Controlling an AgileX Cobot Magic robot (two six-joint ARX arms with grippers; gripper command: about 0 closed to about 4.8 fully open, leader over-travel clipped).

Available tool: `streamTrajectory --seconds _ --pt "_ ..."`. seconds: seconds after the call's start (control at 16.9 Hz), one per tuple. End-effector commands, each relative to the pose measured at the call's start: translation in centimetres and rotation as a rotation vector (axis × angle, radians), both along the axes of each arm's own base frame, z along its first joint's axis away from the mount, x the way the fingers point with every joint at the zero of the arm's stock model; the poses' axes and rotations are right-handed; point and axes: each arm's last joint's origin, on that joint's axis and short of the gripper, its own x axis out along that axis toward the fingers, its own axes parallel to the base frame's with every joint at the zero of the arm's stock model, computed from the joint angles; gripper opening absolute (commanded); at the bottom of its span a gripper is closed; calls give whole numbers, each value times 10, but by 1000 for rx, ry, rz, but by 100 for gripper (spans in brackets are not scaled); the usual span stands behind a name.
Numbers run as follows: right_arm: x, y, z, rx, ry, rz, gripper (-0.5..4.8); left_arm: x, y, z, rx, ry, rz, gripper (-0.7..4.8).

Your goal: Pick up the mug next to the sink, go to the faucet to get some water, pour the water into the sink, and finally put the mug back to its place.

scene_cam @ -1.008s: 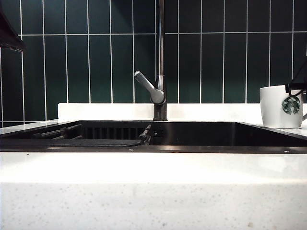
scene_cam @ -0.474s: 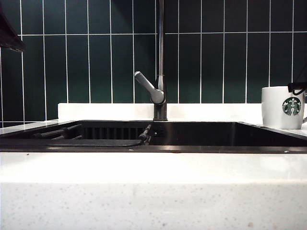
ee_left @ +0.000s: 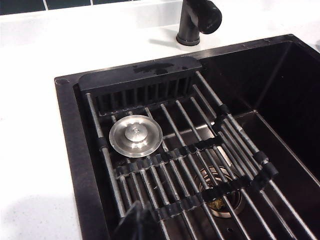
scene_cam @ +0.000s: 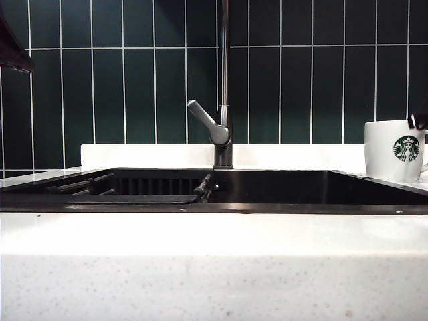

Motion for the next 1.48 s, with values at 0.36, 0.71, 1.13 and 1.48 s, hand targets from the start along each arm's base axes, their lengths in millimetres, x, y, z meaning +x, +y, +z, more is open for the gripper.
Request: streamTrajectory --seconds 0.36,0.71,1.13,1.48 --pt "-42 8 6 -6 -70 11 93 -30 6 1 -19 -23 25 -6" --pt "-76 27 6 8 -144 122 93 -52 9 -2 -25 -46 27 -6" --pt "-113 68 40 58 -270 455 93 -54 10 -2 -25 -51 27 -6" --pt "-148 70 48 48 -231 440 30 -54 10 -17 -10 -43 42 -6"
